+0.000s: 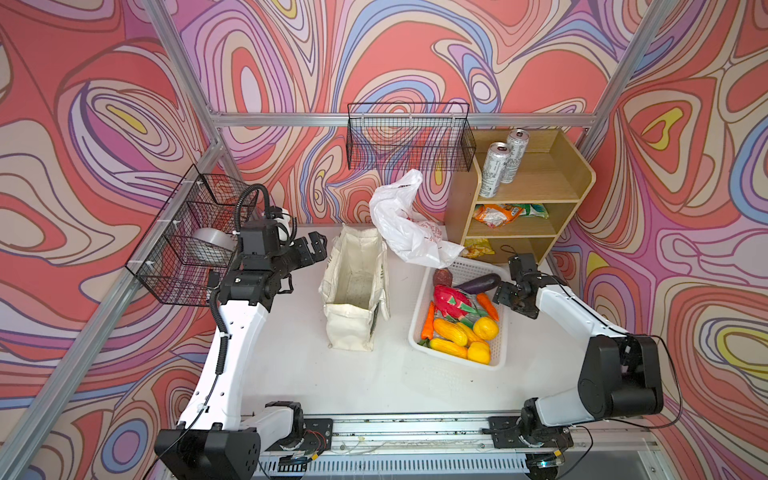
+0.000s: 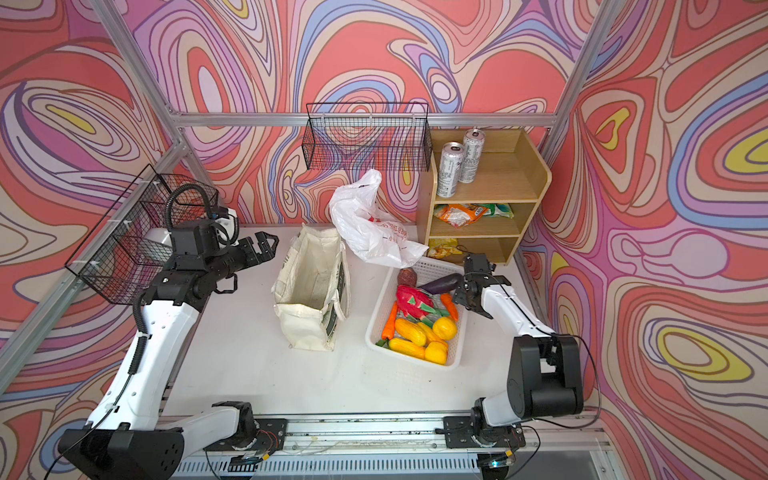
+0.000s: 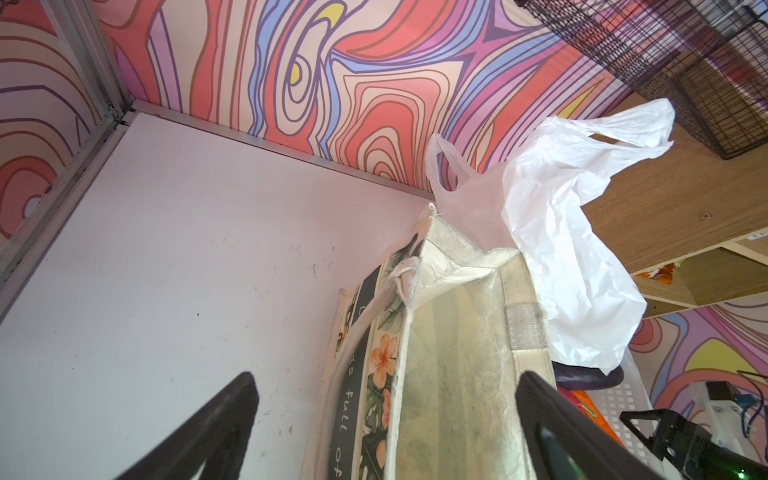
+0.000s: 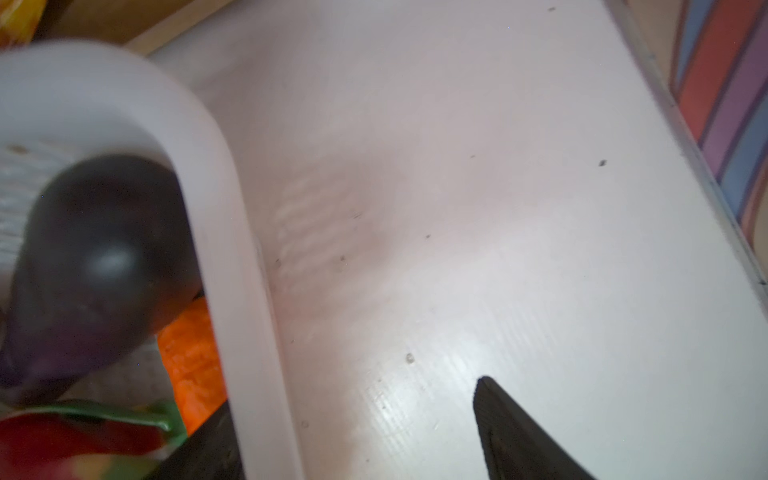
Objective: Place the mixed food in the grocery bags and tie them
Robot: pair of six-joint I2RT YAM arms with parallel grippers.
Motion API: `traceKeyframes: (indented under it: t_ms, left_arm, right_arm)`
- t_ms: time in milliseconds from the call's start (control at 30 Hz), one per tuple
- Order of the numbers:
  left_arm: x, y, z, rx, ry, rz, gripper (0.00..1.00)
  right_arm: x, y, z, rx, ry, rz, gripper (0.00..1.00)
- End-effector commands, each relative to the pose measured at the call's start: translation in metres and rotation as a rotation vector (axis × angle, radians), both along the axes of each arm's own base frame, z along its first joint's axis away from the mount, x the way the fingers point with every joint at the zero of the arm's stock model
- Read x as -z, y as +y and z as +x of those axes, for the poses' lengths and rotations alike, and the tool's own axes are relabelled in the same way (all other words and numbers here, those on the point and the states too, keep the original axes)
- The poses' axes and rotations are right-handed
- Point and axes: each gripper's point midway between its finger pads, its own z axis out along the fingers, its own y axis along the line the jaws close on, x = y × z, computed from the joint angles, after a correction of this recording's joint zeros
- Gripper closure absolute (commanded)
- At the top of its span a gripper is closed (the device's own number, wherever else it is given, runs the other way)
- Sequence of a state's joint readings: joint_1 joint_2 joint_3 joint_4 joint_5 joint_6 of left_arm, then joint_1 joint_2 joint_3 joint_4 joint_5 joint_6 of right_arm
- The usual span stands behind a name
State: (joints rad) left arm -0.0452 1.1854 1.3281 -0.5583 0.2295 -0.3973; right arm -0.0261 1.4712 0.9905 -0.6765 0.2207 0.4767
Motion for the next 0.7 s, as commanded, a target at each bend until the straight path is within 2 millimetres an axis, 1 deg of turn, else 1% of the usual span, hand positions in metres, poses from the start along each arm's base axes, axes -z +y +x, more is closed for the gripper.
traceKeyframes:
  t_ms: [0, 67, 167, 200, 267, 300, 333, 367, 433, 467, 500, 567, 633, 667]
  left_arm:
    - [-0.006, -0.012, -0.004, 0.029, 0.005, -0.012, 0.0]
    - [-0.005, -0.019, -0.003, 0.046, 0.007, -0.008, 0.0]
    - [-0.004, -0.028, -0.002, 0.064, 0.013, 0.0, 0.0]
    - [-0.003, -0.031, -0.002, 0.07, 0.017, 0.002, 0.0]
    - [-0.001, -0.034, -0.001, 0.075, 0.022, 0.002, 0.0]
    - [-0.001, -0.036, -0.002, 0.079, 0.025, 0.0, 0.0]
    - [0.001, -0.037, -0.002, 0.082, 0.029, 0.002, 0.0]
    - [0.002, -0.038, -0.002, 0.081, 0.03, 0.004, 0.0]
    - [0.005, -0.038, -0.003, 0.081, 0.036, 0.002, 0.0]
    - [0.006, -0.039, -0.004, 0.082, 0.037, 0.0, 0.0]
    - [0.008, -0.04, -0.004, 0.084, 0.04, -0.002, 0.0]
    - [0.013, -0.04, -0.003, 0.085, 0.049, -0.004, 0.0]
    - [0.016, -0.041, -0.003, 0.088, 0.059, -0.004, 0.0]
    - [0.017, -0.041, -0.003, 0.088, 0.063, -0.003, 0.0]
  right_arm:
    - [-0.012, -0.03, 0.004, 0.055, -0.03, -0.015, 0.17]
    - [-0.015, -0.045, 0.01, 0.094, -0.043, 0.002, 0.17]
    - [-0.019, -0.052, 0.027, 0.103, -0.058, 0.05, 0.17]
    - [-0.022, -0.05, 0.032, 0.095, -0.062, 0.068, 0.18]
    - [-0.037, -0.04, 0.04, 0.068, -0.116, 0.125, 0.2]
    - [-0.048, -0.034, 0.041, 0.054, -0.154, 0.15, 0.21]
    - [-0.064, -0.027, 0.039, 0.037, -0.202, 0.175, 0.21]
    - [-0.074, -0.021, 0.037, 0.024, -0.236, 0.198, 0.22]
    - [-0.096, -0.003, 0.028, -0.021, -0.288, 0.238, 0.22]
    - [-0.104, 0.007, 0.023, -0.049, -0.3, 0.249, 0.23]
    - [-0.111, 0.023, 0.02, -0.089, -0.31, 0.261, 0.23]
    - [-0.119, 0.062, 0.014, -0.185, -0.31, 0.275, 0.23]
    - [-0.12, 0.109, 0.007, -0.288, -0.292, 0.284, 0.24]
    - [-0.12, 0.128, 0.005, -0.326, -0.289, 0.29, 0.24]
